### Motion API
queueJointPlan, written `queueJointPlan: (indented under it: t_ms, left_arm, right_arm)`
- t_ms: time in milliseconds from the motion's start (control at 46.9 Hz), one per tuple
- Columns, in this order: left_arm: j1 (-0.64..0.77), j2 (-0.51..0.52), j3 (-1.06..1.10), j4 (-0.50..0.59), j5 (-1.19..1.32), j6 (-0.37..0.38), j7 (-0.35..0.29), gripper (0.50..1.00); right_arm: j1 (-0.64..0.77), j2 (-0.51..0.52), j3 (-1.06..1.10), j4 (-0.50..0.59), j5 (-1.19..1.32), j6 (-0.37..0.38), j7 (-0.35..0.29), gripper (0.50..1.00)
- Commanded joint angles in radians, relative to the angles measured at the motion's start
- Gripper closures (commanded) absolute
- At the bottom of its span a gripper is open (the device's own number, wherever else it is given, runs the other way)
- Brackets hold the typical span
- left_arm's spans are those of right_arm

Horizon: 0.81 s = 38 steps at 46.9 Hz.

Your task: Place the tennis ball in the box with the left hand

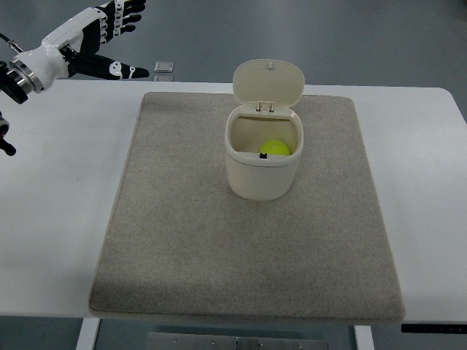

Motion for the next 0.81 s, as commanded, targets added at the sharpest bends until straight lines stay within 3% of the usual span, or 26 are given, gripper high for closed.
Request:
queueJointPlan:
  t_ms: [0, 128, 490, 661, 789]
  left_arm:
    - [-0.002, -0.022, -0.008, 0.030, -0.124, -0.003, 0.073, 0.508]
    - [-0.005, -0.044, -0.041, 0.061, -0.227, -0.041, 0.146, 0.506]
    - [0.015, -0.076, -0.074, 0.234, -0.604, -0.404, 0.254, 0.508]
    - [0.039, -0.116, -0.078, 0.277, -0.604, -0.448, 0.320, 0.508]
    - [0.051, -0.142, -0.114, 0.285, -0.607, -0.467, 0.331, 0.508]
  right_arm:
    - [0.000, 0.000, 0.000, 0.000, 0.000, 0.000, -0.001, 0.597]
    - [0.000, 0.000, 0.000, 0.000, 0.000, 0.000, 0.001, 0.599]
    - [0.000, 0.000, 0.000, 0.000, 0.000, 0.001, 0.001, 0.597]
    - [0.000, 0.000, 0.000, 0.000, 0.000, 0.001, 0.001, 0.599]
    - [0.000, 0.000, 0.000, 0.000, 0.000, 0.000, 0.001, 0.599]
